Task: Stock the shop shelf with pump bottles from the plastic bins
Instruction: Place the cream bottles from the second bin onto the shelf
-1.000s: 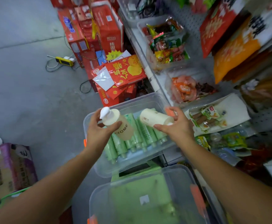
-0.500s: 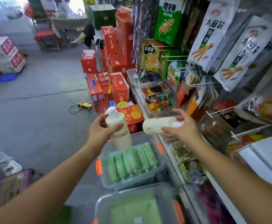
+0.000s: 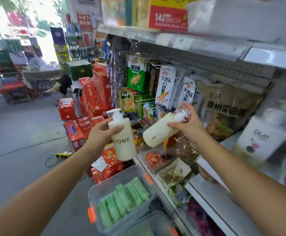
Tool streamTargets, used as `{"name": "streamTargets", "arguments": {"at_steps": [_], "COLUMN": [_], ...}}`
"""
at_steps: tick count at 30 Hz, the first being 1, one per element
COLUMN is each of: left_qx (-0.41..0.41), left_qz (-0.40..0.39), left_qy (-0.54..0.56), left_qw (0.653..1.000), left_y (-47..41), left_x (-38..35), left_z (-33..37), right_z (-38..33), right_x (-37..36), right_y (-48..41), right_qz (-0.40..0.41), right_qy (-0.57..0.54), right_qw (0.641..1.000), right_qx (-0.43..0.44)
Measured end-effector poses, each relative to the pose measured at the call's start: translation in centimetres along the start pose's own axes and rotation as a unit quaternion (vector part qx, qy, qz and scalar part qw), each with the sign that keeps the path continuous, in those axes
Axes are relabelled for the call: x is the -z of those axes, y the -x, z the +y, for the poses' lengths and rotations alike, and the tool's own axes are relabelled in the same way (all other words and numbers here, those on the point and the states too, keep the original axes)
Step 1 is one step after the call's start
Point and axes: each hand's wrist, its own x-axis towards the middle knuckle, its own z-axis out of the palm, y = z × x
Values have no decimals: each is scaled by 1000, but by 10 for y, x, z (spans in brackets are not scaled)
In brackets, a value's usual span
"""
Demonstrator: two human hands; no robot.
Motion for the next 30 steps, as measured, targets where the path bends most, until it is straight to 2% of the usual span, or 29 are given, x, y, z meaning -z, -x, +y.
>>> {"name": "streamTargets", "arguments": {"at_steps": [6, 17, 25, 30], "left_qx": [-15, 0, 6, 7], "left_qz": [-119, -340, -437, -481], "left_qy": [49, 119, 127, 136], "left_qw": [992, 933, 891, 866], "left_y": [5, 54, 131, 207], "left_x": [-37, -179, -299, -368], "left_z": [24, 32, 42, 46], "right_z": [-34, -59, -78, -88], "right_x": [35, 155, 242, 297], "right_y": [50, 176, 299, 390], "right_qz": [51, 174, 289, 321], "right_qy": [-74, -88, -97, -80], "right_qw": [996, 981, 952, 943], "right_qx": [1, -3, 10, 25]}}
